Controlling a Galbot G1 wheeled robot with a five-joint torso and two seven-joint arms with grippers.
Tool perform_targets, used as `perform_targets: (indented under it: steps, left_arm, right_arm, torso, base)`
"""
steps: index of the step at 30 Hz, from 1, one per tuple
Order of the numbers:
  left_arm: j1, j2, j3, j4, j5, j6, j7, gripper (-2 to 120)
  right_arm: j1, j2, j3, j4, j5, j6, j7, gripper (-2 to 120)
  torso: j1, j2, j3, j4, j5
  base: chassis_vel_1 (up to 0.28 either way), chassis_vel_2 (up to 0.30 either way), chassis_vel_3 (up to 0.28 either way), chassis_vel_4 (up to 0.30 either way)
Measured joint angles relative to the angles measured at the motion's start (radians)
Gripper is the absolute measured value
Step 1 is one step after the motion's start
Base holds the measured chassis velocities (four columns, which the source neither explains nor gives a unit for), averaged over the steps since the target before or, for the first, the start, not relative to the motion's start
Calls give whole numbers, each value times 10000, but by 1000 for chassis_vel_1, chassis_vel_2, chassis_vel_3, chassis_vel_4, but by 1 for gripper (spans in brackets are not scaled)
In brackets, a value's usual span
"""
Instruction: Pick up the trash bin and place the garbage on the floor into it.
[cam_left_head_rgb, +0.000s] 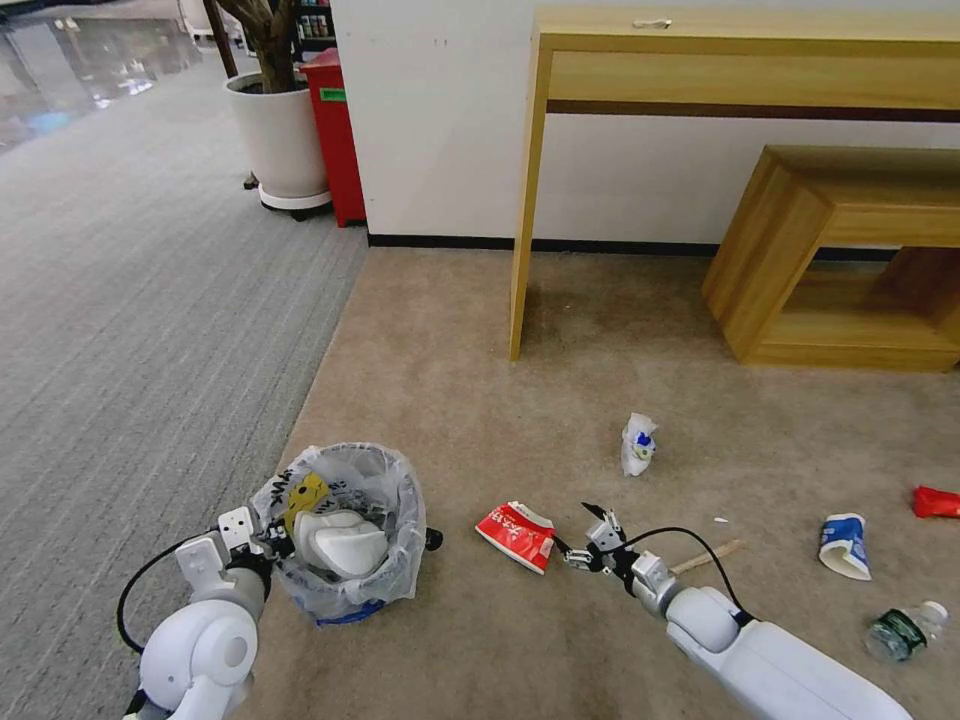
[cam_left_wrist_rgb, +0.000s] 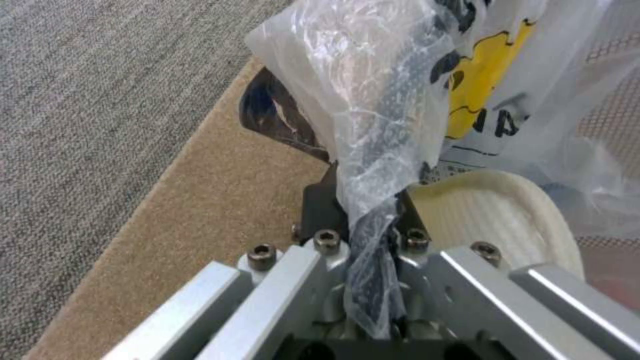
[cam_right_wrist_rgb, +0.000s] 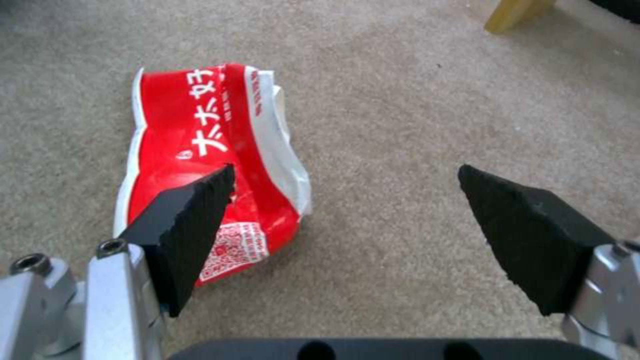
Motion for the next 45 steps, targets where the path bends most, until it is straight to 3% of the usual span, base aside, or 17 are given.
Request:
perform_targets:
  steps: [24, 45]
  left_arm:
    - [135, -71, -56, -205, 6, 0, -1, 0]
    - [308, -121, -119, -481, 24, 11, 2, 0]
  right_arm:
    - [909, 937, -669, -1692, -249, 659, -209, 86]
    - [1497, 2319, -969, -3091, -528, 1164, -425, 86]
  torso:
    - [0, 0, 0, 0, -2]
    - [0, 0, 0, 0, -1]
  base:
    - [0, 0, 0, 0]
    - [0, 0, 0, 0]
